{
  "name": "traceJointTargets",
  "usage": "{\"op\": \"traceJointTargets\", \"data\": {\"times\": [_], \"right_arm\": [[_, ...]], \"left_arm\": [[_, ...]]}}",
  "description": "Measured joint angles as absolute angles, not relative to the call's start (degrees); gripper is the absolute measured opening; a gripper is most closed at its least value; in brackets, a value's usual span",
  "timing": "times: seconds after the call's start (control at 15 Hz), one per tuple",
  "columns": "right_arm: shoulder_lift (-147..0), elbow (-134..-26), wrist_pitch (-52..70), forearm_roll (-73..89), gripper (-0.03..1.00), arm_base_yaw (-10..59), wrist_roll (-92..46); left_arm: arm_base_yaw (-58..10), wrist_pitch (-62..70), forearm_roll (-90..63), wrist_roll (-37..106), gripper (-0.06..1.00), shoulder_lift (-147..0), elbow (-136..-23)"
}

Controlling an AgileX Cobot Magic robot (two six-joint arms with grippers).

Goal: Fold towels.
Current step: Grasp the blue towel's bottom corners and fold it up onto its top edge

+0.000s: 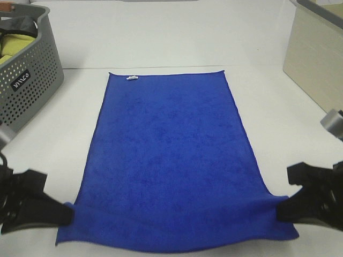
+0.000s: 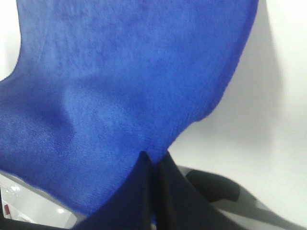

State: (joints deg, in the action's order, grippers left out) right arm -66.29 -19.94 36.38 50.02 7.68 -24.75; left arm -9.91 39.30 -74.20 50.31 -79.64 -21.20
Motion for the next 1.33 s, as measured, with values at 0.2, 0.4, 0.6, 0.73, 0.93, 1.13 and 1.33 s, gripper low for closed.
{"op": "traceJointTargets", "data": {"times": [0.2, 0.4, 0.6, 0.73, 0.93, 1.13, 1.33], "right_arm": [[-74.6, -31.9, 39.2, 44.5, 0.00, 7.7, -22.9], [-82.0, -41.3, 40.9, 42.7, 0.00, 7.7, -22.9], [-96.9, -61.5, 44.5, 41.2, 0.00, 7.7, -21.7], [-103.6, -71.4, 44.9, 39.5, 0.00, 7.7, -20.6], [-110.2, -80.4, 45.8, 37.9, 0.00, 7.7, -20.3], [-121.0, -95.8, 47.6, 34.8, 0.00, 7.6, -18.2], [-128.8, -108.5, 48.2, 33.5, 0.00, 6.2, -15.8]], "left_arm": [[-9.9, 38.3, -66.7, 41.9, 0.00, -81.3, -32.0], [-9.9, 38.3, -60.7, 36.6, 0.00, -85.8, -40.3], [-9.9, 35.7, -54.7, 31.5, 0.00, -96.6, -54.6], [-9.9, 33.8, -53.5, 31.1, 0.00, -101.6, -61.1], [-9.9, 31.9, -52.9, 30.8, 0.00, -107.3, -68.1], [-9.9, 26.7, -51.8, 30.8, 0.00, -112.2, -75.1], [-9.9, 21.9, -51.5, 30.8, 0.00, -116.9, -81.2]]}}
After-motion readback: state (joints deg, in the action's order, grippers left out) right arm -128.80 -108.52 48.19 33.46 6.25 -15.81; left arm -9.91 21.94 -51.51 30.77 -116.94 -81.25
